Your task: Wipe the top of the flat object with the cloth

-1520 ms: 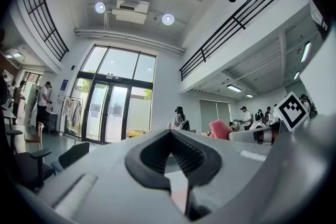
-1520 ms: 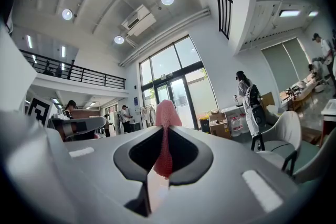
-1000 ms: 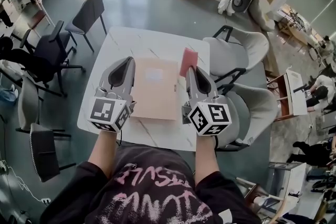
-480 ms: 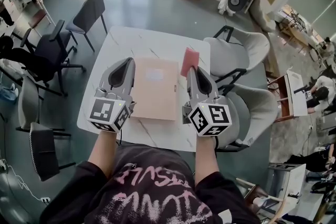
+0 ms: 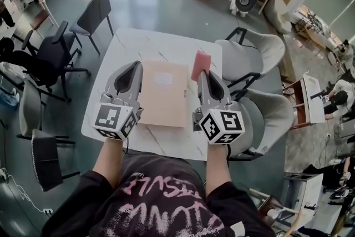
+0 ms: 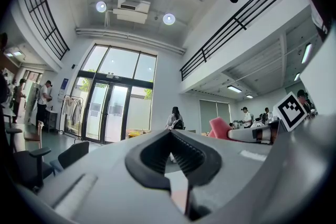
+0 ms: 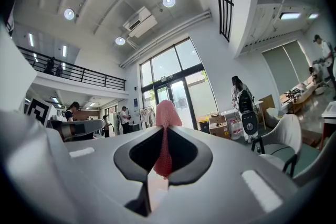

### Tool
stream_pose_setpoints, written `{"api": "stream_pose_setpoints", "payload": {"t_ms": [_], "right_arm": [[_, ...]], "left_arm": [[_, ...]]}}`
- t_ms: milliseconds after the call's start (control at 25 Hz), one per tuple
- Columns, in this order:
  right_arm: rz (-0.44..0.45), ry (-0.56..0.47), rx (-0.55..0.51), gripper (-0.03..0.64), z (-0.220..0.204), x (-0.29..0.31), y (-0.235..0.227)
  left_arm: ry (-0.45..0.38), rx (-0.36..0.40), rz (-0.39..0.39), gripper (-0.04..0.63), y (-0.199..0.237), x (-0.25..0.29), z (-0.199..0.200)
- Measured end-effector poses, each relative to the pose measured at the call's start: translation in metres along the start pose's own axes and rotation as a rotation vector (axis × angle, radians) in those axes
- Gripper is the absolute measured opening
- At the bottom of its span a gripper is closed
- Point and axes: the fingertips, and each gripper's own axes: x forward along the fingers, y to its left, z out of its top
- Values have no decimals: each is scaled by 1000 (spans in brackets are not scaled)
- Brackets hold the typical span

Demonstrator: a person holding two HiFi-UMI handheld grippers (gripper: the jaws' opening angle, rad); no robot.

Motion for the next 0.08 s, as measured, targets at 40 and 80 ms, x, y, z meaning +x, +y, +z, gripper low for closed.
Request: {"api": "stream_pose_setpoints", "payload": {"t_ms": [40,80], "right_arm": [[0,-1,-1,43,0,0,1],[0,-1,-1,43,0,1,1]], "left_arm": [[0,0,0,0,1,0,0],[0,0,0,0,1,0,0]]}}
